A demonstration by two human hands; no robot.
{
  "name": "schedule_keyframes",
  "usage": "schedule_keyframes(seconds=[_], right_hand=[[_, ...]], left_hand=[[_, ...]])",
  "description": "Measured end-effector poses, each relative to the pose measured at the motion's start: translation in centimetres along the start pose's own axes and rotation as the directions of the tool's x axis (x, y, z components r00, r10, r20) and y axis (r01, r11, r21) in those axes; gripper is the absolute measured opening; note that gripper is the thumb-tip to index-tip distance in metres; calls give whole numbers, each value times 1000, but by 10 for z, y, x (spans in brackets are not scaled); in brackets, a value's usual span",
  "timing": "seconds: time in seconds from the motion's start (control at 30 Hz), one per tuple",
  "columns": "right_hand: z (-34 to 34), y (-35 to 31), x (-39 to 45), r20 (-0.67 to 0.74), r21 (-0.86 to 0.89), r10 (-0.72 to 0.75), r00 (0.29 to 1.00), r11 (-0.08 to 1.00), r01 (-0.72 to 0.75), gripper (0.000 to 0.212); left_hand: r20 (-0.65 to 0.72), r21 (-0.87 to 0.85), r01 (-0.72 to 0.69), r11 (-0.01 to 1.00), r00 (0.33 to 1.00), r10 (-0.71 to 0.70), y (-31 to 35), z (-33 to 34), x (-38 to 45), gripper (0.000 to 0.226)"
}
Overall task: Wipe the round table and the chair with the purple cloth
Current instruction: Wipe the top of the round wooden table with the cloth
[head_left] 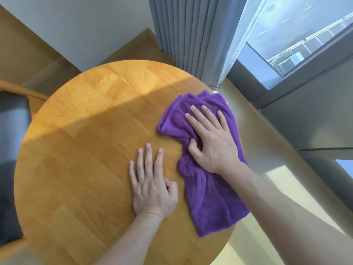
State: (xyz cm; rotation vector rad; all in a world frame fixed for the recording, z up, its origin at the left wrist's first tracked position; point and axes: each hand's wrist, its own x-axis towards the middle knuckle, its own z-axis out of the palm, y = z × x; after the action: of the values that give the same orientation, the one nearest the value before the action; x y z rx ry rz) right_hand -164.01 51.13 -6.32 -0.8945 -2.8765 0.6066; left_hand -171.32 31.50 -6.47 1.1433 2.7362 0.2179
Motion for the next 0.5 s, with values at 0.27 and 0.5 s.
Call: schedule_keyframes(seconds=[0.27, 0.5], right_hand=[[14, -45, 14, -148, -4, 457, 877, 886, -463, 71], [6, -26, 1, 125, -43, -195, 973, 978, 202, 68]], left_hand=[[39, 12, 3, 1000, 999, -3, 0, -3, 1, 90], [64, 37, -18, 999, 998, 16, -1, -2, 0, 93]])
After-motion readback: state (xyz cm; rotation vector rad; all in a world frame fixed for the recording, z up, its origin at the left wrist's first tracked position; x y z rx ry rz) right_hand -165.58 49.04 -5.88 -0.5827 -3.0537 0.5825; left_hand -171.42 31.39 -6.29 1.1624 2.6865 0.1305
